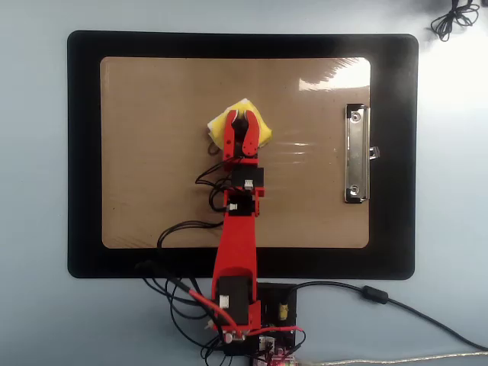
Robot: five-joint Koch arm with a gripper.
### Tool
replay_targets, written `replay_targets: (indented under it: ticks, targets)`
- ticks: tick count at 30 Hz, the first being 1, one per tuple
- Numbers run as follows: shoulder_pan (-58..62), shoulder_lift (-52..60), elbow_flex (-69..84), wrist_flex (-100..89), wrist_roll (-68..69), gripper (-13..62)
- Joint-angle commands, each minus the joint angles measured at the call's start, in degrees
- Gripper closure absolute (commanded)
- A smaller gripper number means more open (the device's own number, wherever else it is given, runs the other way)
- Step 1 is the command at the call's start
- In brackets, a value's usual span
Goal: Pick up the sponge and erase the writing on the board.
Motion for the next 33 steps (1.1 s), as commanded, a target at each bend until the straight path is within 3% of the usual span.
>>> replay_targets:
  ticks: [1, 4, 6, 11, 12, 16, 18, 20, 23, 25, 27, 29, 31, 33]
  targets:
    - [-1.49, 10.46, 11.16, 1.23, -0.79, 57.4]
    - [-5.36, 30.59, 27.60, 4.48, -1.14, 57.4]
    - [-6.86, 25.75, 23.55, 6.33, -1.32, 57.4]
    - [-7.21, -3.69, -6.94, 5.98, -1.14, 57.4]
    - [-7.21, -2.72, -6.15, 6.33, -1.14, 57.4]
    - [-10.11, 21.62, 18.90, 6.42, -1.23, 57.4]
    - [-11.51, 27.42, 22.94, 6.42, -1.41, 57.4]
    - [-11.69, 20.21, 19.42, 5.63, -1.41, 57.4]
    - [-11.43, -0.18, -2.64, 5.54, -1.14, 57.4]
    - [-11.51, -7.65, -12.57, 6.42, -1.14, 57.4]
    - [-11.69, -1.23, -3.96, 6.33, -1.23, 57.4]
    - [-12.48, 13.80, 12.22, 6.42, -1.41, 57.4]
    - [-14.06, 22.59, 18.81, 6.42, -1.58, 57.4]
    - [-14.24, 16.35, 16.35, 5.45, -1.67, 57.4]
